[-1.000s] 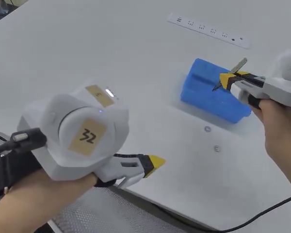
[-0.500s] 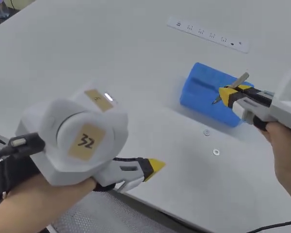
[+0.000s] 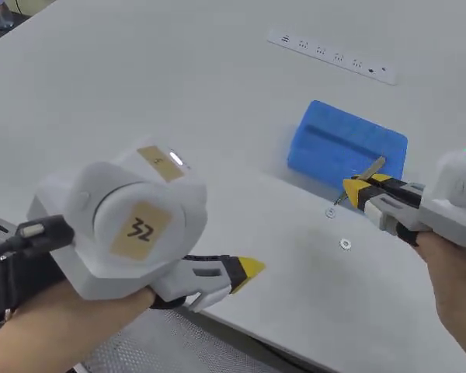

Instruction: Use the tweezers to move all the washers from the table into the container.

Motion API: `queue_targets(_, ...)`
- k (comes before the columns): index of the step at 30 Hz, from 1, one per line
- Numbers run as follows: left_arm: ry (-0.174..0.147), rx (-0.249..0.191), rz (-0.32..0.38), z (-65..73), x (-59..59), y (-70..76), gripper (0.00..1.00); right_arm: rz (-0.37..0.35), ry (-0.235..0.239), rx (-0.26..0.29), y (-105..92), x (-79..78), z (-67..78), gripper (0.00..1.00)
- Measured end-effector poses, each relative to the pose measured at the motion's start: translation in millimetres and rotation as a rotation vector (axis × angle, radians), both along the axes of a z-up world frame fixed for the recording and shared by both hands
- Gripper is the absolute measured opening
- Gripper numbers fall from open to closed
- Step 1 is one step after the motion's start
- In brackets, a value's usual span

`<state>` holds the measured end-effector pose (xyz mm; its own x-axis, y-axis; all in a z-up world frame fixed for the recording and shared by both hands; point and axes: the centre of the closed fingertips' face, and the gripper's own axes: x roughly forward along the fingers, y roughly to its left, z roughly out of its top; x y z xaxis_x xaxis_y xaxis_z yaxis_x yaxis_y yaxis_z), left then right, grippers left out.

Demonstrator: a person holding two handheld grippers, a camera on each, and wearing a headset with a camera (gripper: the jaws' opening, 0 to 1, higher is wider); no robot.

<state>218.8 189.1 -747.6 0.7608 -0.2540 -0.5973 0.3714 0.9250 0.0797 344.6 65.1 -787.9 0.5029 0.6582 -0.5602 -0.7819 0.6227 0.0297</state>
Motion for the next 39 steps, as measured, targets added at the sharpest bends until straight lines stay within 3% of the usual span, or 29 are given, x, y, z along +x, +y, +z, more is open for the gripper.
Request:
queue_targets(24,0.009,0.005,-0.001,-1.9,-2.4,-1.9,0.98,0.010,0.048,-0.011,-2.4,-2.1,-19.4,0.04)
queue_targets(33,0.007,0.000,-0.022,-1.7,-2.3,-10.3,0.98,0.006,0.039,-0.019,-7.7,-4.8,-21.4,0.03)
queue_targets(39,0.005,-0.001,-0.018,-1.0,-1.7,-8.2,0.98,0.042,0.019,-0.058,-2.0,-7.2,-21.6,0.03)
